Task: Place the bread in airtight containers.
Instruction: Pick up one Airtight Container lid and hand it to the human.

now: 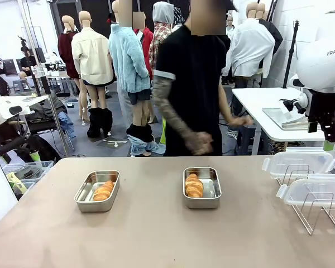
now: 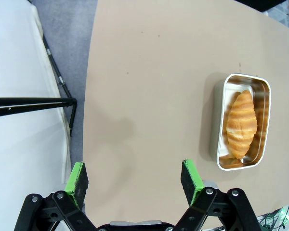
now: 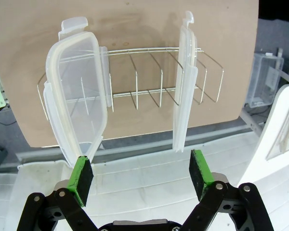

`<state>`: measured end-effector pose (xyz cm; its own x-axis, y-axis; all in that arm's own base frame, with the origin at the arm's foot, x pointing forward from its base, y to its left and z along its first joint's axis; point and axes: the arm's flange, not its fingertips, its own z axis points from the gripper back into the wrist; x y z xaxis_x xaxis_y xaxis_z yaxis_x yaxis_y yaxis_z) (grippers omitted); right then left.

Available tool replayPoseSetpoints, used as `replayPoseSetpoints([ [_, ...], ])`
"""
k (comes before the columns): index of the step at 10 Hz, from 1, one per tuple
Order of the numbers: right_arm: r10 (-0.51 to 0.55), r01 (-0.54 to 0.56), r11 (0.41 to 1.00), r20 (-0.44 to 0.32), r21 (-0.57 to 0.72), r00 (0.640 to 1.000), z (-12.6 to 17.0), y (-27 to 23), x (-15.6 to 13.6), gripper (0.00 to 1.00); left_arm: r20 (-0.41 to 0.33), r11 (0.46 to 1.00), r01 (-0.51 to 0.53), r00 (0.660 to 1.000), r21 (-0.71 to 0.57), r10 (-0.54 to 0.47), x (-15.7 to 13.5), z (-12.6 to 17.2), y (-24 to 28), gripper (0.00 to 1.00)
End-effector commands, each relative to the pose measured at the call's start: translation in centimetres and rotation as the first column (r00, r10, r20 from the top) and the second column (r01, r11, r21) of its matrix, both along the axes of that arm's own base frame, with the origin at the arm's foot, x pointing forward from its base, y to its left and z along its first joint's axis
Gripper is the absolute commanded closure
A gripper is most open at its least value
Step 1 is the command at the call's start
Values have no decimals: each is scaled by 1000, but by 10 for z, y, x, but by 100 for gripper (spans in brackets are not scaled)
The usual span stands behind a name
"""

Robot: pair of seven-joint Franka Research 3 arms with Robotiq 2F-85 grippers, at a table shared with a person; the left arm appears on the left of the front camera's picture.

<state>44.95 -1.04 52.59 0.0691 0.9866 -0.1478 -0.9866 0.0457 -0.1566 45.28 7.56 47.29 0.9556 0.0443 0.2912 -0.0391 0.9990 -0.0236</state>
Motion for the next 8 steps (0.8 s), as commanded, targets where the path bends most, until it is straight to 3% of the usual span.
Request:
replayPoseSetpoints([
  [1,-3,3,1000,-2,10,1000,0,0,-1,0,-1,1000,-8,1000,2,8,0,0,1,0],
  [8,-3,3,1000,-2,10,1000,0,0,-1,0,-1,1000,-8,1000,2,8,0,0,1,0],
])
